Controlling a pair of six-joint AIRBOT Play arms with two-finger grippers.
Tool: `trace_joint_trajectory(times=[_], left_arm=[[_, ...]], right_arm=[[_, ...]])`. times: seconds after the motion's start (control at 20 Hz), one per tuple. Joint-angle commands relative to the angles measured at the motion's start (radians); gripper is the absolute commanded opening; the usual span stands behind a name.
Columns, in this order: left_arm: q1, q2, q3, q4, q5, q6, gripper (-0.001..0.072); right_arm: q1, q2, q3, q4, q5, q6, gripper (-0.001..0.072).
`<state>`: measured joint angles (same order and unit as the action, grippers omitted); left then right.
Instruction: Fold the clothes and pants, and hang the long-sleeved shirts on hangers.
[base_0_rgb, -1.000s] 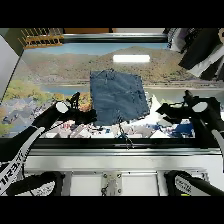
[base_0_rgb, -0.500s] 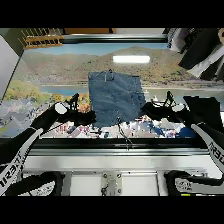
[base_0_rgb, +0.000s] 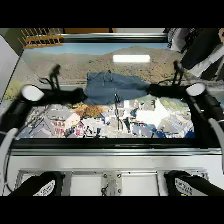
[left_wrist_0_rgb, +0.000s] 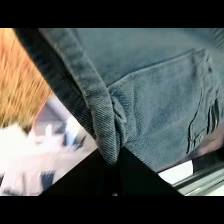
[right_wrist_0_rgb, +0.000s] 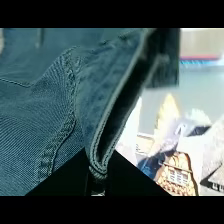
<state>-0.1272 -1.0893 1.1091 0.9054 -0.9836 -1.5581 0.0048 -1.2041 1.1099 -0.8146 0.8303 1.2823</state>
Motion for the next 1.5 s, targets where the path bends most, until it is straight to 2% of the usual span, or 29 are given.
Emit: trace_joint_trajectory(times=[0.0,0.15,0.3,0.45,0.55,0.7,0.8,0.9,1.0,1.2,1.35,1.45], left_arm=[[0.041,0.205,0.235,0.011,-0.059,-0.001,0.0015],[0.023,0.383,0.330,0.011,-0.050,-0.013,0.0015],[-0.015,0.528,0.339,0.018,-0.046,-0.116,0.0015],[-0.033,0.585,0.291,0.020,-0.046,-0.193,0.0014],[-0.033,0.570,0.183,0.020,-0.053,-0.241,0.0014],[-0.033,0.436,-0.005,0.019,-0.055,-0.241,0.0015],[-0.033,0.286,-0.084,0.016,0.021,-0.225,0.0015],[-0.033,0.077,-0.076,-0.008,0.125,-0.170,0.0015],[-0.033,-0.143,0.038,-0.067,0.133,-0.068,0.0015],[-0.031,-0.509,0.391,-0.094,0.027,-0.035,0.0015],[-0.013,-0.626,0.550,-0.092,-0.065,-0.035,0.0015],[0.008,-0.626,0.585,-0.086,-0.140,-0.026,0.0015]], right_arm=[[-0.003,0.225,0.217,-0.105,0.229,0.050,0.0025],[-0.003,0.430,0.245,-0.108,0.264,0.140,0.0025],[-0.003,0.582,0.245,-0.109,0.377,0.304,0.0025],[-0.003,0.626,0.243,-0.108,0.486,0.509,0.0025],[-0.001,0.580,0.222,-0.101,0.593,0.583,0.0025],[-0.001,0.433,0.161,-0.102,0.708,0.541,0.0025],[-0.001,0.298,0.129,-0.105,0.676,0.460,0.0025],[-0.002,0.140,0.130,-0.110,0.558,0.414,0.0025],[-0.002,-0.001,0.149,-0.120,0.400,0.407,0.0025],[-0.003,-0.196,0.249,-0.152,0.224,0.396,0.0025],[-0.003,-0.213,0.266,-0.190,0.166,0.396,0.0025],[-0.002,-0.192,0.265,-0.222,0.229,0.396,0.0025]])
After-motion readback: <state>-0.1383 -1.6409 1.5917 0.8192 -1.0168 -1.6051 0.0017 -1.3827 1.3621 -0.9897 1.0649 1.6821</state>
